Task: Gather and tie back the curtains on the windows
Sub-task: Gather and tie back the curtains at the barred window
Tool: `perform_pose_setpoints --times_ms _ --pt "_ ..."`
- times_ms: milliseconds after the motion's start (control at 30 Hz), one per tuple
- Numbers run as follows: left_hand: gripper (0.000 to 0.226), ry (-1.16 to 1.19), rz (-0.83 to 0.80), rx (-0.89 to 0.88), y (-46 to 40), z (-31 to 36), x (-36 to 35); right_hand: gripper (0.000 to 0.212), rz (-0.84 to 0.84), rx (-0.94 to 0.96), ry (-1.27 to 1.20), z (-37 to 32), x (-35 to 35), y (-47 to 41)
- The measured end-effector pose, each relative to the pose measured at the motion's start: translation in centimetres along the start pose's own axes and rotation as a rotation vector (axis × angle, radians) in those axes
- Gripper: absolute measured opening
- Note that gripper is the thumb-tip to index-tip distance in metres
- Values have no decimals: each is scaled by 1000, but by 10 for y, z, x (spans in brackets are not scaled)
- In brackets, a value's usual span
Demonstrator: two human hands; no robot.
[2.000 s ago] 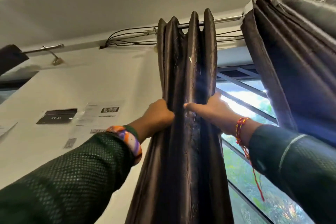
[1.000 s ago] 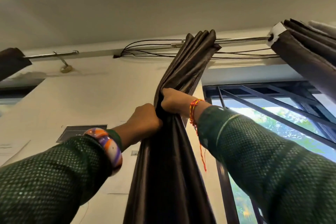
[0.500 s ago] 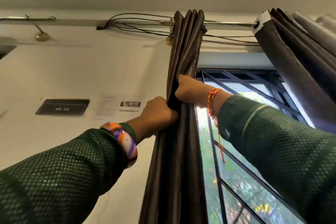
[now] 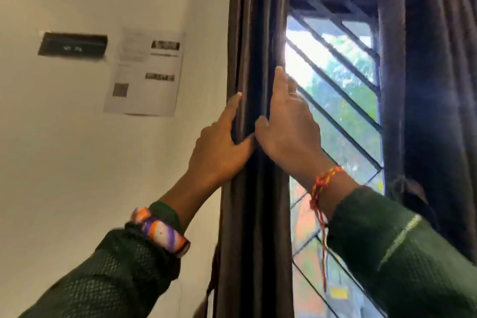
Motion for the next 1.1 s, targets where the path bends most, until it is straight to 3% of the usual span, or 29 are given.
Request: perform_pose_setpoints --times_ms 100,200,333,467,600,767,967,1100 --pt "54 86 31 99 50 -38 -8 67 169 146 -137 -16 -14 69" --pt "56 58 73 131 90 -77 -19 67 42 94 -378 -16 -46 127" --pt "62 -43 88 234 116 -128 -35 75 -202 -37 -420 4 -106 170" --pt "73 -135 12 245 126 -162 -52 81 -223 -123 -438 29 -148 184" --pt "86 -279 -44 286 135 -196 -75 73 -248 -183 -505 49 -179 193" --pt "79 -404 -42 379 158 -222 -96 56 -359 -158 -662 59 -208 221" --pt "78 -264 -201 394 178 -237 -114 23 -389 -332 -1032 73 -234 256" --pt "61 -189 -83 493 193 -244 -120 45 -415 -338 -938 73 -246 273"
Point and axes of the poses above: each hand's wrist, its own y-axis away from the middle knuckle, its own x-axis out of the back of the hand, z = x × y, the point moved 3 cm from there along -y, towards the middle knuckle, and after that the axes turned 15 degrees about x, right-handed, at the moved point
